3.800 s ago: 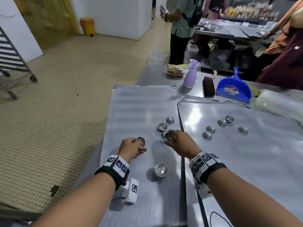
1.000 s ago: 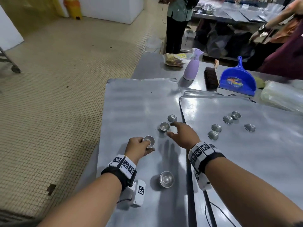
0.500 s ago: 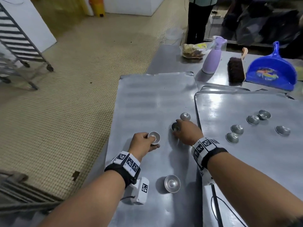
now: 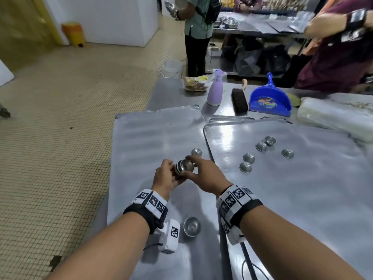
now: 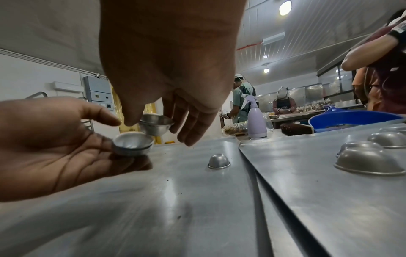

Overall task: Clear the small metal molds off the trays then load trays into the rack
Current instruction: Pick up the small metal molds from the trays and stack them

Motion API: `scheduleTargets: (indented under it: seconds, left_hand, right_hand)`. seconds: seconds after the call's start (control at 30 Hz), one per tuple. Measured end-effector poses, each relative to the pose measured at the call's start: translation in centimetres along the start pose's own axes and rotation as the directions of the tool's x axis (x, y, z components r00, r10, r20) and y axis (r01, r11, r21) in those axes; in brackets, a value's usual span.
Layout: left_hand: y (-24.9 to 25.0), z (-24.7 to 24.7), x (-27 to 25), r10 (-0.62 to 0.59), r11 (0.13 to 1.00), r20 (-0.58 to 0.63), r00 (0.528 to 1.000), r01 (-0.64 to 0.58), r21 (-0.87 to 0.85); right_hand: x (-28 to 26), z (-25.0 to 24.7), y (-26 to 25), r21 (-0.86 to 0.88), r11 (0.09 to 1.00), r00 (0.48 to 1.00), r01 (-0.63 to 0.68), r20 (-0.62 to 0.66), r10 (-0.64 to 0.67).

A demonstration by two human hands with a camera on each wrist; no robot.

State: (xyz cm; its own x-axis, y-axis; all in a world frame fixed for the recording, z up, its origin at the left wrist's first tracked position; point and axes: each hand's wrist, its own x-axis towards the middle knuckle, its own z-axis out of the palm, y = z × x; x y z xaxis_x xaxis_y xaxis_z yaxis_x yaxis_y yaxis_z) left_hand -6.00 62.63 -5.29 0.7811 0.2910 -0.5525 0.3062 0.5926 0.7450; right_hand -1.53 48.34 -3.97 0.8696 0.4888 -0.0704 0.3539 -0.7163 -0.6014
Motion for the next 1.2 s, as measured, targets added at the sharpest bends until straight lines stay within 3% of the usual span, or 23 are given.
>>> scheduleTargets:
  seconds: [0.1,0.27,0.43,0.7,0.83,1.03,1.2]
  left_hand:
    - [-0.1,1.5,-0.4,-0.014,1.000,0.085,0.996,0.012,0.024]
    - [-0.6,1.2,0.2,-0.003,0.998,0.097,0.995,-0.003,0.060]
    - [-0.3,-0.5,1.8,-0.015,0.997,0.026,1.000,0.013,0.075]
    - [-2.0,-2.8,4.3,0.054,0.912,-0.044,0.998,-0.031,0.410]
    - [-2.9,-3.2,4.9,0.068,0.907,-0.061,0.996,-0.036,0.420]
    - [-3.9,-3.6,4.6,0.148,0.880,-0.033,0.988,-0.116,0.460]
    - [-4.2,-3.6,4.5,0.161,0.889,-0.016,0.987,-0.138,0.437]
  right_hand:
    - [-0.9,-0.2,0.1,0.026,0.999,0.998,-0.029,-0.058,0.031]
    - [-1.5,-0.9,0.8,0.041,0.999,0.997,-0.035,-0.073,0.038]
    - [0.9,-1.0,4.0,0.000,0.987,0.975,-0.158,-0.158,0.156]
    - [6.4,-0.6,6.8,-0.124,0.969,0.977,-0.214,-0.025,0.212]
    - [9.0,-0.3,6.8,-0.185,0.971,0.985,-0.155,0.043,0.165]
    - [11.7,0.5,7.1,-0.305,0.942,0.960,-0.143,0.189,0.207]
    - [11.5,1.3,7.4,-0.402,0.908,0.973,-0.119,0.137,0.188]
